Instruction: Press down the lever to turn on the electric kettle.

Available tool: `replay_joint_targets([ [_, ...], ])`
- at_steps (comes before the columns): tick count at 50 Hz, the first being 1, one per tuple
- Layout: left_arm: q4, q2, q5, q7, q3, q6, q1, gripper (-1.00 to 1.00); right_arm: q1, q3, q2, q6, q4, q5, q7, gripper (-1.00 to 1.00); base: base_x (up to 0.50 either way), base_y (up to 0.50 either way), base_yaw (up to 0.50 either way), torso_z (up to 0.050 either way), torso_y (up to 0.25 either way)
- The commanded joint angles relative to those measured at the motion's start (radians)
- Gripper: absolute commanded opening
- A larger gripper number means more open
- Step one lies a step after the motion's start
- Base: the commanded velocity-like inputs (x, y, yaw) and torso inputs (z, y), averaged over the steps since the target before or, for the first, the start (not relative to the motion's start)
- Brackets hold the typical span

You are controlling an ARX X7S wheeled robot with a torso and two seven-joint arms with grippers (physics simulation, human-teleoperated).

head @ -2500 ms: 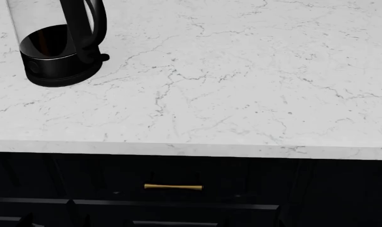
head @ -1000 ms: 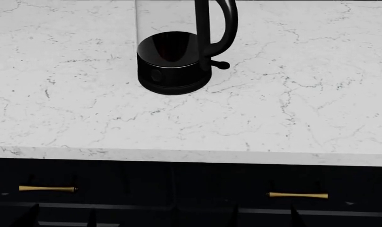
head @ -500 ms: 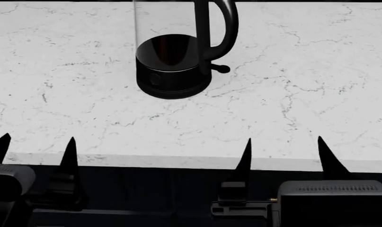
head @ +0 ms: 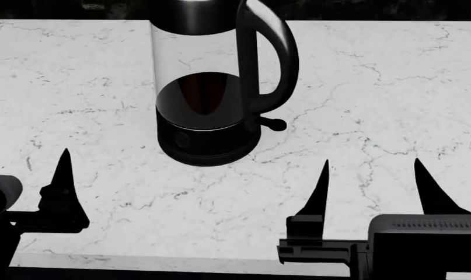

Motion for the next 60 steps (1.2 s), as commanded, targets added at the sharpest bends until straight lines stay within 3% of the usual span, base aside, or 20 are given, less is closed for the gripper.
replay_joint_targets([
  [1, -0.069, -0.028, -0.003, 0.012, -0.020, 0.012, -0.031, 1.00, -0.001, 0.068, 0.005, 0.023, -0.003, 0.048, -0.004, 1.00, 0.00, 0.00, 0.00, 0.000, 0.000],
  [7, -0.055, -0.038, -0.003, 0.003, -0.025, -0.001, -0.043, 1.00, -0.002, 0.080, 0.011, 0.042, -0.016, 0.056, 0.000, 1.00, 0.04, 0.00, 0.00, 0.000, 0.000],
  [19, -0.051, -0.047, -0.024, 0.004, -0.050, 0.001, -0.040, 1.00, 0.002, 0.089, 0.018, 0.070, -0.038, 0.064, 0.014, 1.00, 0.49, 0.00, 0.00, 0.000, 0.000],
  [34, -0.056, -0.059, -0.032, 0.001, -0.055, -0.002, -0.047, 1.00, -0.039, 0.229, 0.023, 0.159, -0.165, 0.168, 0.008, 1.00, 0.24, 0.21, 0.00, 0.000, 0.001],
  [60, -0.058, -0.071, -0.020, 0.001, -0.009, 0.019, -0.029, 1.00, 0.033, 0.291, 0.055, 0.140, 0.059, 0.204, -0.036, 1.00, 0.04, 0.00, 0.00, 0.000, 0.000],
])
